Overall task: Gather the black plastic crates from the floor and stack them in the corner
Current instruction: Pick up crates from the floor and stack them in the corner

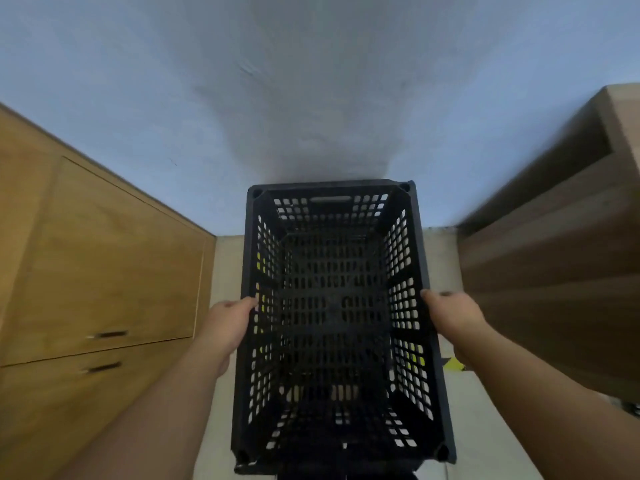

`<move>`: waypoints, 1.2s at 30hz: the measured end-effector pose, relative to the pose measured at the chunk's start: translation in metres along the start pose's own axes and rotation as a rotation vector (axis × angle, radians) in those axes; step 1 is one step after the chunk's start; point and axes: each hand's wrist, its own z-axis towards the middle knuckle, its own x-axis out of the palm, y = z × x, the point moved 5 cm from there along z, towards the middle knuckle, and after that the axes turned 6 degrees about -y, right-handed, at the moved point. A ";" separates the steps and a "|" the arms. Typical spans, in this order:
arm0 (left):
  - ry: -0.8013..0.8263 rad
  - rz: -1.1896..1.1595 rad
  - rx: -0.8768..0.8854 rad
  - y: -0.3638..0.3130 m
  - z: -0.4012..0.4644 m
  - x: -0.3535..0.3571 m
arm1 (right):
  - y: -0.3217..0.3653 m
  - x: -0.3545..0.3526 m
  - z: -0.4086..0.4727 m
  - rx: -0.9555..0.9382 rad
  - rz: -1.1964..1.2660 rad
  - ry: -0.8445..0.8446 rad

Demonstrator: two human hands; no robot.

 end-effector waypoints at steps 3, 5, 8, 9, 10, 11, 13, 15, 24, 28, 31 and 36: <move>0.007 -0.005 0.001 -0.009 0.020 0.003 | 0.016 0.009 0.005 -0.016 0.008 -0.016; 0.012 0.004 0.000 -0.015 0.030 0.005 | 0.022 0.015 0.010 -0.014 0.017 -0.036; 0.026 0.000 -0.018 -0.013 0.048 0.005 | 0.026 0.027 0.016 -0.025 -0.002 -0.049; 0.031 -0.004 -0.021 -0.012 0.054 0.006 | 0.027 0.030 0.017 -0.033 -0.001 -0.055; 0.039 -0.006 -0.028 -0.010 0.059 0.007 | 0.027 0.034 0.018 -0.043 -0.001 -0.060; 0.038 -0.003 -0.035 -0.010 0.062 0.007 | 0.027 0.036 0.019 -0.057 -0.007 -0.069; 0.066 -0.001 -0.023 -0.010 0.065 0.007 | 0.027 0.040 0.017 -0.078 -0.028 -0.086; 0.067 0.033 -0.011 -0.007 0.064 0.006 | 0.027 0.042 0.011 -0.098 -0.059 -0.099; 0.117 0.163 0.079 -0.014 0.048 0.013 | 0.024 0.038 -0.006 -0.109 -0.108 -0.077; 0.115 0.240 0.146 -0.023 0.042 0.013 | 0.028 0.035 -0.010 -0.092 -0.116 -0.062; 0.098 0.349 0.211 -0.027 0.029 0.012 | 0.028 0.032 -0.019 -0.091 -0.126 -0.085; 0.126 0.468 0.315 -0.039 0.002 0.010 | 0.020 0.019 -0.047 -0.081 -0.137 -0.110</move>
